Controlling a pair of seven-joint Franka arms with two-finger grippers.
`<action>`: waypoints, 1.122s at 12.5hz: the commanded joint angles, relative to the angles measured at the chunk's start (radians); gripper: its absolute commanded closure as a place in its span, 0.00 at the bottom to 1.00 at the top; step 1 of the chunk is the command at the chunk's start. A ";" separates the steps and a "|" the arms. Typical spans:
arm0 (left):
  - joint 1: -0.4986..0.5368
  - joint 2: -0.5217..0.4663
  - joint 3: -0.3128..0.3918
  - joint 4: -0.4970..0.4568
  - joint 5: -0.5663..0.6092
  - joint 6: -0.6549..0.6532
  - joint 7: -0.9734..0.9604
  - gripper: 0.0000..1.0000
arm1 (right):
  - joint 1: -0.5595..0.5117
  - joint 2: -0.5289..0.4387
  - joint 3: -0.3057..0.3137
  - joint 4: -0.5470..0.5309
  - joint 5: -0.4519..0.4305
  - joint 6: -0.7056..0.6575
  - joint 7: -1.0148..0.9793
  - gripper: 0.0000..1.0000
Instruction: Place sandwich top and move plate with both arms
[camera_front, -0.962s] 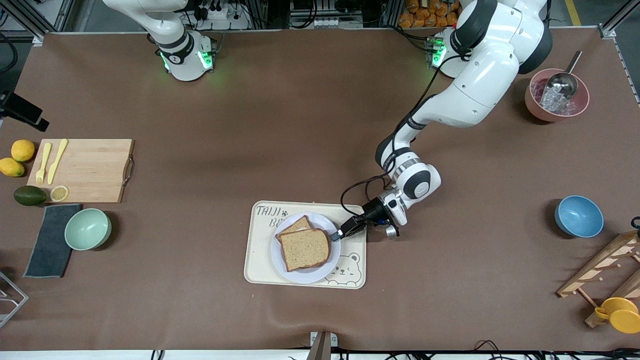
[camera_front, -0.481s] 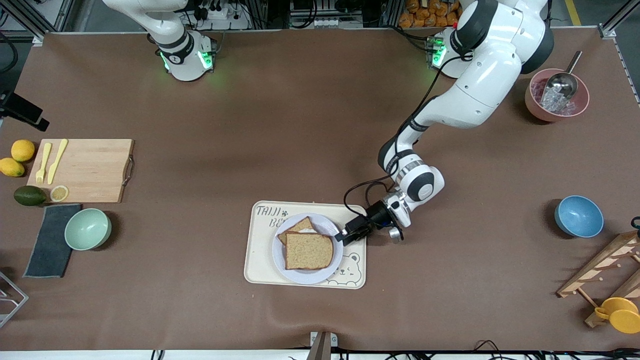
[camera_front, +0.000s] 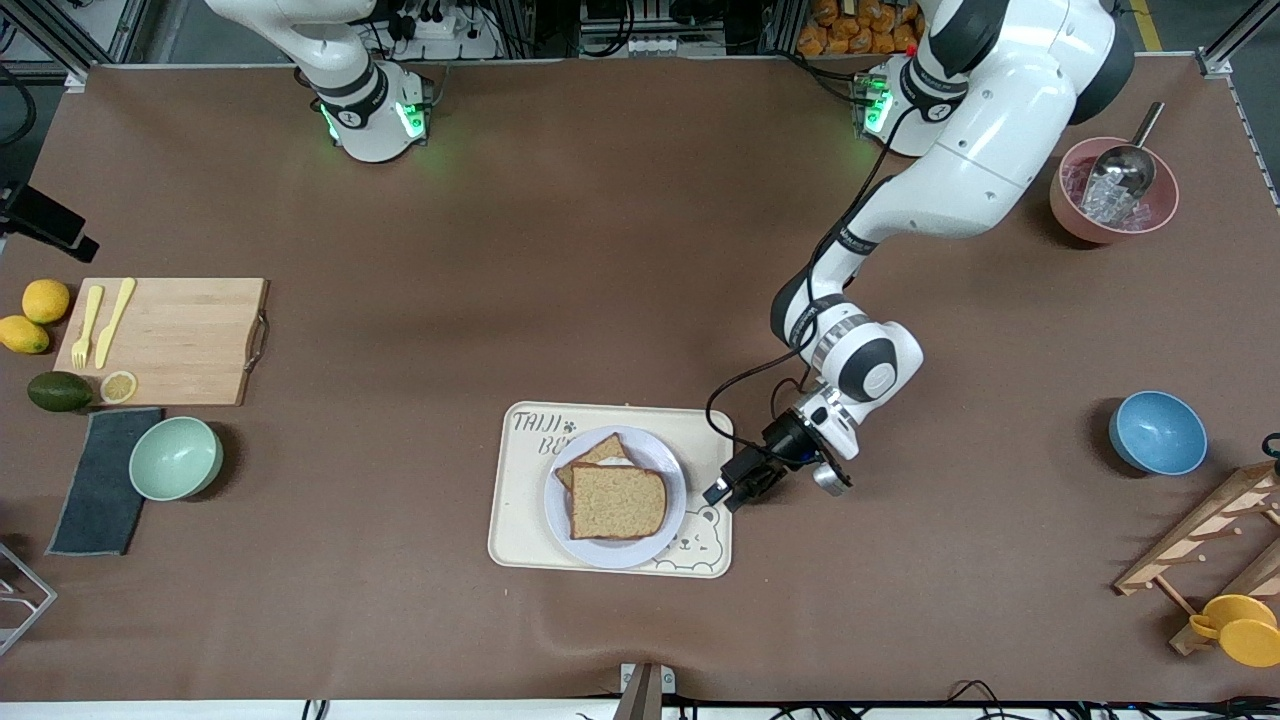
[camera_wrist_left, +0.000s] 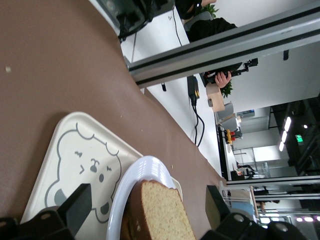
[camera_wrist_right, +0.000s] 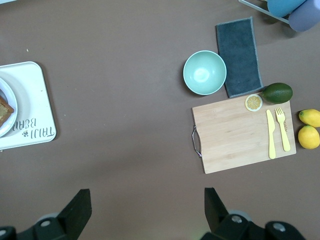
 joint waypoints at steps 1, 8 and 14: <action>-0.003 -0.063 0.001 -0.030 0.061 0.129 0.008 0.00 | -0.016 -0.008 0.018 -0.005 -0.017 -0.008 0.005 0.00; 0.003 -0.069 0.006 -0.065 0.351 0.288 -0.001 0.00 | -0.016 -0.008 0.016 -0.006 -0.017 -0.020 0.006 0.00; 0.079 -0.108 -0.004 -0.187 0.644 0.275 -0.016 0.00 | -0.016 -0.008 0.015 -0.006 -0.017 -0.022 0.006 0.00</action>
